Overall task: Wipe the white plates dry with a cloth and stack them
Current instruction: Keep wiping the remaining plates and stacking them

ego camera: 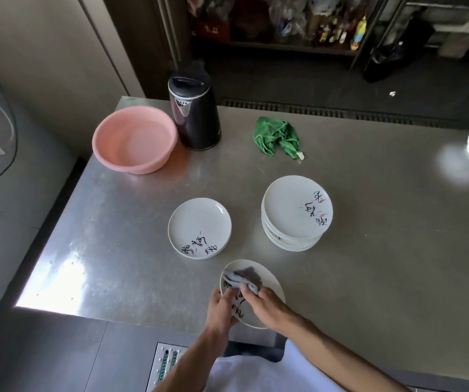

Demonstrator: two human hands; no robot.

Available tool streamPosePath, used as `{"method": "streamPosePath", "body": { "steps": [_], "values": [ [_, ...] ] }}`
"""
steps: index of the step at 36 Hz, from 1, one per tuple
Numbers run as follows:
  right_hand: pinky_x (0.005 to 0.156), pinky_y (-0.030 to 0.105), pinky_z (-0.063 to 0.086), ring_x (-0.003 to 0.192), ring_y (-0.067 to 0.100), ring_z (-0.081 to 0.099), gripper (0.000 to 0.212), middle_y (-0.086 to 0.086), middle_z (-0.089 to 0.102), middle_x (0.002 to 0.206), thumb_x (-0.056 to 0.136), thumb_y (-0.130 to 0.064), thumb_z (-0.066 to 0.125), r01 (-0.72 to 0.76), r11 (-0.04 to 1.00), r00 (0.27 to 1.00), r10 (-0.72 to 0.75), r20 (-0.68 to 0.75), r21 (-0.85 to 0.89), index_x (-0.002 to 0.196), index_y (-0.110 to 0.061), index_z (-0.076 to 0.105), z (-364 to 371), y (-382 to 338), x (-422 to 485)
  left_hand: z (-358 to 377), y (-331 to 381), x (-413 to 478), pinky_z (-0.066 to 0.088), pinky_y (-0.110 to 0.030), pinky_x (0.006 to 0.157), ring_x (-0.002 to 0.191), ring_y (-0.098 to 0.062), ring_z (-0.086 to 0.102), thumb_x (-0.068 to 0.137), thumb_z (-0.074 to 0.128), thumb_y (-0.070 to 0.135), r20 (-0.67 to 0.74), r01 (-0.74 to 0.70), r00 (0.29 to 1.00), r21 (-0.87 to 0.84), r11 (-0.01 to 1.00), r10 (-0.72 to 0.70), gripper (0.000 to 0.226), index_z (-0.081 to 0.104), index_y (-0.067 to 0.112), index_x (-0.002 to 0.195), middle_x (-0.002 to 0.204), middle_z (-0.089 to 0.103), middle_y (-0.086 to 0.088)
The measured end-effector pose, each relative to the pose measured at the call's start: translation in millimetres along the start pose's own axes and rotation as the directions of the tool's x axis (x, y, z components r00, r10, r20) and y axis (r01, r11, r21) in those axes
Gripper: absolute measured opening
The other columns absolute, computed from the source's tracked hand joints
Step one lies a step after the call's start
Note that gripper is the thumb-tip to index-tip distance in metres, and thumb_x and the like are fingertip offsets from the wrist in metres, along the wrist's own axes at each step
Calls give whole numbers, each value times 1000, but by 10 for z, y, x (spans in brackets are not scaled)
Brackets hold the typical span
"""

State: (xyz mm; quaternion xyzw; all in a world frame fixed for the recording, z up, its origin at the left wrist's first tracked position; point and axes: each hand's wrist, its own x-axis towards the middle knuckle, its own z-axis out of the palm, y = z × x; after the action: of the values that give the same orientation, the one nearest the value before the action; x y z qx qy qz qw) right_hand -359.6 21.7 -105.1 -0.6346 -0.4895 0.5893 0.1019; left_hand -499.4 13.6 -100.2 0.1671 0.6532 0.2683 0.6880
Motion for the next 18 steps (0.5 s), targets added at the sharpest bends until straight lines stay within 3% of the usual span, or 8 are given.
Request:
{"method": "streamPosePath", "body": {
  "steps": [1,3,5,8,10,13,15,18],
  "values": [
    [105,22,32,137,17,45,53,0,53,144,102,-56,36,8,1000,1000,-8,0,5,144,-27,49,9,-25,3,-4,-1,-10,60,-34,71,100,-25,73,100,52,22,20,1,1000,12,1000,-1,23,68,23,117,105,78,-7],
    [116,26,24,146,14,32,51,-1,41,155,104,-48,36,62,994,998,-65,-26,-88,150,-26,43,24,-44,43,-13,-20,-31,62,-36,75,100,-27,74,99,52,17,59,14,998,26,1000,-15,26,70,20,118,105,78,-8],
    [123,33,12,150,17,21,51,3,30,161,106,-41,33,77,946,991,-106,-77,-315,152,-20,37,10,-13,104,-8,-51,-60,62,-39,78,99,-30,75,89,56,10,96,29,995,29,999,-32,33,68,15,119,105,78,-12],
    [122,40,2,146,24,26,47,10,38,154,106,-36,29,-31,814,966,-125,-228,-580,148,-17,40,-34,24,176,25,-84,-82,63,-40,77,102,-35,72,84,51,-2,112,26,993,23,999,-29,43,60,12,123,108,75,-18],
    [123,40,3,148,25,24,51,12,36,154,106,-37,29,7,823,966,-152,-209,-568,153,-17,33,-10,19,167,45,-72,-86,63,-44,81,103,-36,72,89,47,-10,118,5,993,36,999,-10,46,60,13,126,111,74,-19],
    [123,27,11,152,14,17,52,-3,29,161,106,-39,36,241,913,964,-264,-26,-329,155,-23,30,42,50,120,42,-48,-96,63,-50,84,99,-35,74,88,46,-13,131,-26,991,36,999,21,48,62,15,123,110,76,-16],
    [123,28,12,152,12,15,48,-9,27,161,106,-40,35,244,885,963,-269,-7,-396,153,-30,34,-2,108,112,7,-58,-88,62,-52,87,103,-37,73,90,45,-11,125,-25,992,45,999,19,44,63,11,124,111,75,-18],
    [123,39,6,146,21,28,45,2,40,152,106,-36,32,89,749,961,-239,-141,-657,149,-26,41,-121,189,158,-55,-84,-48,63,-47,82,104,-40,71,96,48,-3,43,20,999,43,999,-22,32,61,5,124,113,72,-24]
  ]
}}
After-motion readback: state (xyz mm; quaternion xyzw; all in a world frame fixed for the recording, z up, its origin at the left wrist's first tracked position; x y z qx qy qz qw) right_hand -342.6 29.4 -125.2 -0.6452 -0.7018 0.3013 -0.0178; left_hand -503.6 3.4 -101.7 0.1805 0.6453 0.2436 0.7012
